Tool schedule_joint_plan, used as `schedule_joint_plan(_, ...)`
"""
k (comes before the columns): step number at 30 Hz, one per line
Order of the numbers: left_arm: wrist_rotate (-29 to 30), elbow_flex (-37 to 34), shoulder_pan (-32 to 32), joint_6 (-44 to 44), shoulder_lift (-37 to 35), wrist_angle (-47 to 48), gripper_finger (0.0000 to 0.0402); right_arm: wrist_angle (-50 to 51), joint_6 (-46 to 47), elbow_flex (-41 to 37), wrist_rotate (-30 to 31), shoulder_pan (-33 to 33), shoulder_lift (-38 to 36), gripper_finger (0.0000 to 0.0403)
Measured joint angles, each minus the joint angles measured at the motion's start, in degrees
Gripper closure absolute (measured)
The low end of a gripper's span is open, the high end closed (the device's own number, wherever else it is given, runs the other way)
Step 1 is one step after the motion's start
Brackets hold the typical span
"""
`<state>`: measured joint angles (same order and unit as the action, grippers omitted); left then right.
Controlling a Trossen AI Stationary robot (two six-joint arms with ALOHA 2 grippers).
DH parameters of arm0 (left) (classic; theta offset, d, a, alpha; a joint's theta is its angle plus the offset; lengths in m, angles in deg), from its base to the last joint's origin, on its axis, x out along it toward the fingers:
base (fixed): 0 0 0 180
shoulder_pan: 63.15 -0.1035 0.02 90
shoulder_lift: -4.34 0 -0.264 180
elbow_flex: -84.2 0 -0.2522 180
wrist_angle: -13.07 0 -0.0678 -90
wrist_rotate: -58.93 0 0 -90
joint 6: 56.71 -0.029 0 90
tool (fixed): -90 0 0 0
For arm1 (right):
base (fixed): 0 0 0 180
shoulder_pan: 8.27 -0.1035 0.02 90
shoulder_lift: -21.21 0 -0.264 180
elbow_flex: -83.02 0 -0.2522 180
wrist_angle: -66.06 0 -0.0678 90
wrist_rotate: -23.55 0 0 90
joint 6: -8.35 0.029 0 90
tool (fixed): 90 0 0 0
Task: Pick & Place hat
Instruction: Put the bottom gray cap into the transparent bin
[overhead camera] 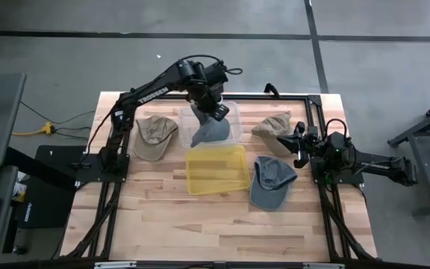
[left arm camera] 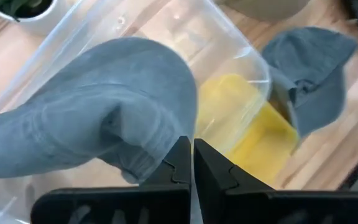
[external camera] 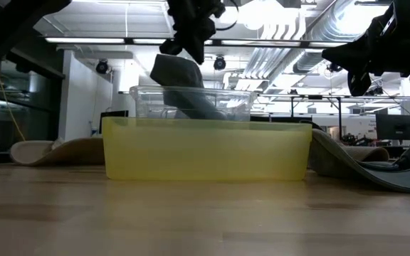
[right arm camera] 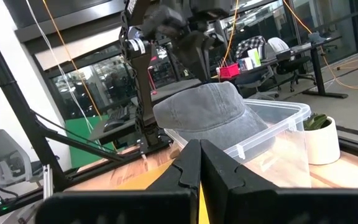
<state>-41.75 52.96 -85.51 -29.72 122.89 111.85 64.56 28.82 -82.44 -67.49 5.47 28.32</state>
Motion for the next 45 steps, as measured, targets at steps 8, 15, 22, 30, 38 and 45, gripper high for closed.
schedule_joint_plan(8, 2.3, -0.1, 1.3, -2.2, 2.8, 2.7, 0.0401, 0.0, 0.0, 0.0, 0.0, 0.0, 0.0, 0.0402)
schedule_joint_plan(15, 6.1, -3.8, 1.4, -3.3, 2.7, 2.1, 0.0401, 0.0, 0.0, 0.0, 0.0, 0.0, 0.0, 0.0402)
schedule_joint_plan(22, 7.6, -8.1, 1.5, -4.7, 2.6, 0.6, 0.0401, 0.0, 0.0, 0.0, 0.0, 0.0, 0.0, 0.0402)
schedule_joint_plan(30, 6.3, -12.9, 1.8, -5.9, 2.6, -2.9, 0.0401, 0.0, 0.0, 0.0, 0.0, 0.0, 0.0, 0.0402)
schedule_joint_plan(38, 5.8, -16.5, 1.8, -5.9, 2.6, -6.4, 0.0401, 0.0, 0.0, 0.0, 0.0, 0.0, 0.0, 0.0402)
schedule_joint_plan(45, 6.1, -17.9, 1.8, -5.8, 2.6, -8.6, 0.0401, 0.0, 0.0, 0.0, 0.0, 0.0, 0.0, 0.0402)
